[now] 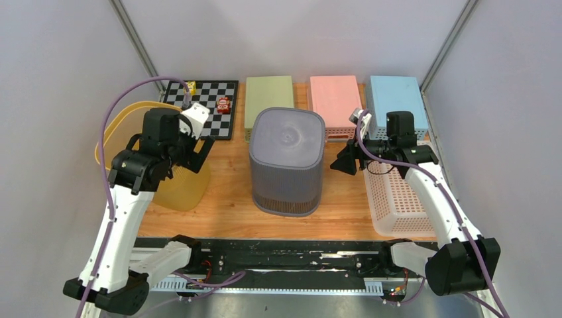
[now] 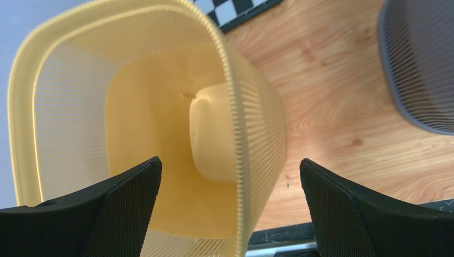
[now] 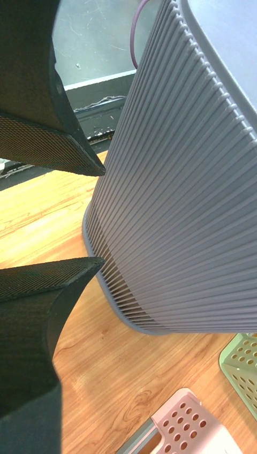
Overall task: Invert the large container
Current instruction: Pick up the container from the center of the board, then move the container to the center of the board.
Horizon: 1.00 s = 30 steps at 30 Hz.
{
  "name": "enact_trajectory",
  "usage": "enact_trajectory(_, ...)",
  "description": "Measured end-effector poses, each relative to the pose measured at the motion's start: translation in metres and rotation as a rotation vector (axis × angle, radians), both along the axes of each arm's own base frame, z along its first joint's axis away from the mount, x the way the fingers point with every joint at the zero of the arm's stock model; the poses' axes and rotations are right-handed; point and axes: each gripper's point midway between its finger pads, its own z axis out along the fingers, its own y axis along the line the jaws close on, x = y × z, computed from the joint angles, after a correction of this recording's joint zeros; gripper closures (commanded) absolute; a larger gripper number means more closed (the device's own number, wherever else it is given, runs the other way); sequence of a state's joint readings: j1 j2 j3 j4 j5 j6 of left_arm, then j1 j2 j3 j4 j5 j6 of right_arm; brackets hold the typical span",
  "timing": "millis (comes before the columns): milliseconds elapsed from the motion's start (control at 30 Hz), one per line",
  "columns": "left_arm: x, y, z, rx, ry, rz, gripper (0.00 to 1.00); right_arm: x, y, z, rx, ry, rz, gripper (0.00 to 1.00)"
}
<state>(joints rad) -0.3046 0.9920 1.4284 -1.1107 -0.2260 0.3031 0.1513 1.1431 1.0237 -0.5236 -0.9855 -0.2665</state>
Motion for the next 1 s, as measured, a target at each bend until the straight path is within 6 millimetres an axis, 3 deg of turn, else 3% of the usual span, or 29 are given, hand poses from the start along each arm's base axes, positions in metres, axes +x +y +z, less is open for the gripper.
enact_trajectory(133, 0.003, 0.018, -0.021, -0.002, 0.063, 0.06, 0.01, 0.0, 0.0, -0.001, -0.015, -0.018, 0.003, 0.4)
enact_trajectory(233, 0.005, 0.027, -0.03, -0.013, 0.095, 0.09, 0.11, 0.0, 0.001, 0.0, -0.024, -0.034, 0.006, 0.4)
enact_trajectory(533, 0.012, 0.013, -0.044, -0.069, 0.145, 0.031, 0.64, 0.001, 0.0, -0.002, -0.047, -0.06, 0.006, 0.39)
enact_trajectory(567, 0.012, 0.013, -0.044, -0.071, 0.145, 0.029, 0.72, 0.001, 0.0, -0.002, -0.049, -0.062, 0.006, 0.39)
enact_trajectory(633, 0.013, 0.012, -0.046, -0.074, 0.145, 0.027, 0.96, 0.001, 0.0, -0.002, -0.051, -0.064, 0.006, 0.39)
enact_trajectory(667, 0.013, 0.011, -0.048, -0.08, 0.148, 0.024, 1.0, 0.002, 0.0, -0.002, -0.054, -0.067, 0.005, 0.39)
enact_trajectory(1000, 0.018, 0.011, -0.041, -0.084, 0.12, 0.024, 1.0, 0.012, -0.009, -0.01, -0.119, -0.099, -0.039, 0.34)
